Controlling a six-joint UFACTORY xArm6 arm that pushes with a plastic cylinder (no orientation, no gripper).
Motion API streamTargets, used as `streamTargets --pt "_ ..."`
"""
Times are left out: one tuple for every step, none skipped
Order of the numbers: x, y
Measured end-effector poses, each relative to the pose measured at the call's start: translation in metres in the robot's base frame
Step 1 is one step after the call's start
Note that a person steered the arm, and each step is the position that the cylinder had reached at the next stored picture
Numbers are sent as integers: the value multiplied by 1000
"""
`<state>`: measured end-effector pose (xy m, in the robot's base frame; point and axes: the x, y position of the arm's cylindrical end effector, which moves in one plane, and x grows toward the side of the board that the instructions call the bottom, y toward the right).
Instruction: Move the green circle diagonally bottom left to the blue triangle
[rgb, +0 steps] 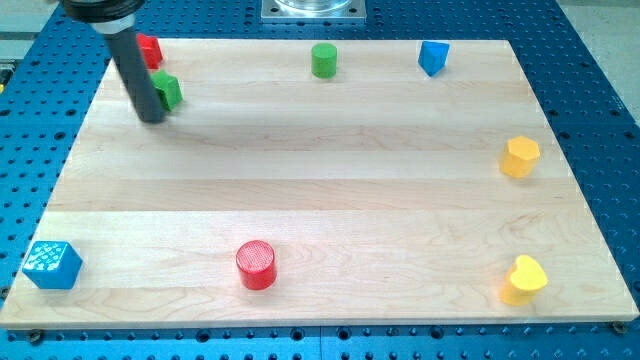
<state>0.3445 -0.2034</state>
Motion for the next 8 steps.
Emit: streamTargets --pt "-6 16" --pt "-22 23" --pt "-31 23" --pt "3 75" --pt "3 192" --pt "-26 248" --pt "-57 251" --pt "-57 226"
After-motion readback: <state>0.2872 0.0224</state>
